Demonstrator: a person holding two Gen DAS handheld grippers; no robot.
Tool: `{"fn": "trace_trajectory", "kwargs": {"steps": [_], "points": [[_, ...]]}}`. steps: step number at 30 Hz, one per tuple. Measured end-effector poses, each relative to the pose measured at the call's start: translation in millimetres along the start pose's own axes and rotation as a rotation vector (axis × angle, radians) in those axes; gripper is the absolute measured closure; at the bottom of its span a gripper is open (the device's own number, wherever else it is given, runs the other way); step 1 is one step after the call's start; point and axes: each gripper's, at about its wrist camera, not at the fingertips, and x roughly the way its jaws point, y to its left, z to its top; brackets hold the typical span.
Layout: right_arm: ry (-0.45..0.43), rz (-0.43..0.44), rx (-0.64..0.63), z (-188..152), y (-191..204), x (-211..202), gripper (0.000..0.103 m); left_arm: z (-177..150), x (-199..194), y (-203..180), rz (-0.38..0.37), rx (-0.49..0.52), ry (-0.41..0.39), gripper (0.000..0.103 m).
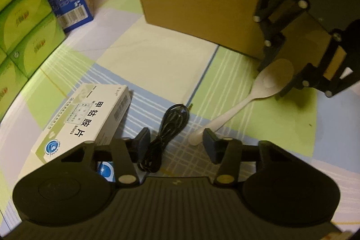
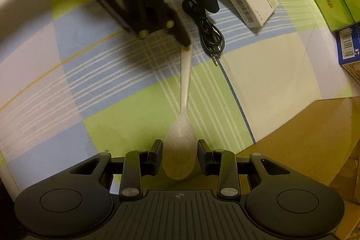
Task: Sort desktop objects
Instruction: 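Grasp the black cable with the left tool while the right holds the spoon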
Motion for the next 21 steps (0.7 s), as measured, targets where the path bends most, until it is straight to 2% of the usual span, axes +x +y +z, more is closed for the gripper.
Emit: {"fn": "trace_trajectory", "kwargs": {"steps": [3, 5, 7, 9, 13, 18, 21], "points": [[0.009, -0.008, -0.011, -3, 8, 1, 0.072, 0, 4, 7, 0.002, -0.034, 0.008, 0.062], [0.013, -0.009, -0.011, -2, 8, -2, 0.072, -1, 4, 8, -0.002, -0.056, 0.018, 0.069], [0.017, -0.012, -0.008, -2, 9, -6, 0.072, -1, 4, 6, 0.03, -0.049, 0.04, 0.073], [0.023, -0.024, 0.001, -3, 12, -10, 0.072, -2, 5, 4, 0.037, -0.064, 0.076, 0.091], [0.039, -0.029, 0.016, -3, 25, -18, 0.072, -11, -2, -8, 0.082, -0.137, 0.087, 0.094], [0.03, -0.021, 0.051, 0, 51, -36, 0.072, -30, -22, -26, 0.078, -0.284, 0.11, 0.096], [0.02, -0.026, 0.115, -16, 63, -40, 0.072, -45, -36, -37, 0.081, -0.366, 0.123, 0.096]]}}
